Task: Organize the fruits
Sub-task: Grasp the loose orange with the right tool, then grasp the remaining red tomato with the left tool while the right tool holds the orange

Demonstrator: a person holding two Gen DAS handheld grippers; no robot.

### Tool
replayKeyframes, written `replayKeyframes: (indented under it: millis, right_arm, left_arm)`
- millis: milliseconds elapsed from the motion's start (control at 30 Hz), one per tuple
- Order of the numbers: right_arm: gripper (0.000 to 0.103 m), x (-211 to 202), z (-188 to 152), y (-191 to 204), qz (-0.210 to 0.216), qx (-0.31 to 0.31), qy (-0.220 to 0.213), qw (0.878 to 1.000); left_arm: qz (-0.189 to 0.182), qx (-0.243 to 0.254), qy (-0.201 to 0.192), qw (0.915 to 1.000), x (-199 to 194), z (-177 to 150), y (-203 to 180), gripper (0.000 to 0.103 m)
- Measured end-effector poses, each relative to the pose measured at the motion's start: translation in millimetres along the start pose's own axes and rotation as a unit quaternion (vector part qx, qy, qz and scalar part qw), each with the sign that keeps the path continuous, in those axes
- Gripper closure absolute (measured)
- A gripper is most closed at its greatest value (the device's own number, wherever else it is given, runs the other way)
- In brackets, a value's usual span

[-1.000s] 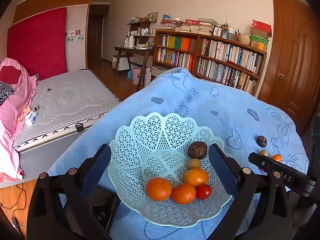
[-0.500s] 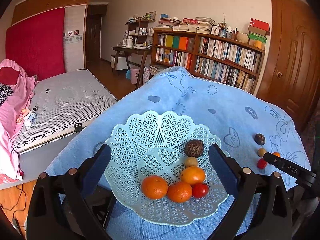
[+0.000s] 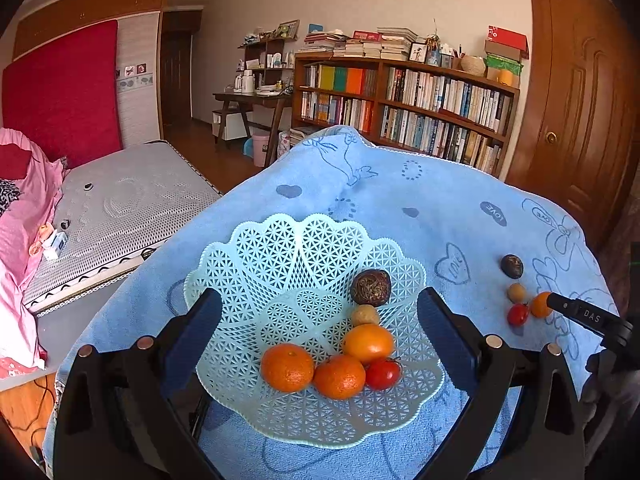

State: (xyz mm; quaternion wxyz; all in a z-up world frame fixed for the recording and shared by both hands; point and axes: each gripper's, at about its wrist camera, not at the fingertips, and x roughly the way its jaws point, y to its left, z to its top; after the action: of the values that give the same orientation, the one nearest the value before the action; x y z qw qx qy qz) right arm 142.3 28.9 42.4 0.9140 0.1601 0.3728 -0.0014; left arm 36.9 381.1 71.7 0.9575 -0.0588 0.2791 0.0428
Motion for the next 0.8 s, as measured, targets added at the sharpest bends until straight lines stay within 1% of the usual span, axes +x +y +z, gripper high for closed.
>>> replayKeyframes:
  millis: [167, 333, 400, 433, 467, 533, 800]
  right_arm:
    - [0.044, 19, 9, 3, -0.010, -0.006, 0.005, 1.000]
    - [0.044, 41, 9, 5, -0.021, -0.022, 0.026, 0.999]
    - [0.045, 42, 8, 6, -0.021, -0.026, 0.025, 0.999]
    - [0.048, 41, 9, 5, -0.020, -0.027, 0.025, 0.999]
    - [0.055, 41, 9, 5, -0.023, -0.029, 0.026, 0.999]
    - [0.060, 40, 9, 3, -0.016, -0.033, 0.027, 0.999]
    - [0.061, 22, 1, -5, -0.009, -0.041, 0.028, 0.999]
  left_arm:
    - [-0.001, 0.004, 0.001, 1.0000, 0, 1, -3, 0.004]
    - [-0.001, 0.006, 0.002, 1.0000, 0, 1, -4, 0.004]
    - [-0.001, 0.008, 0.003, 1.0000, 1, 1, -6, 0.004]
    - [-0.002, 0.008, 0.003, 1.0000, 1, 1, -7, 0.004]
    - [-0.002, 0.008, 0.004, 1.0000, 2, 2, -8, 0.004]
    - [-0.006, 0.010, 0.005, 0.9999, 2, 1, -12, 0.004]
    - [-0.022, 0.038, 0.007, 0.9990, 1, 0, -38, 0.004]
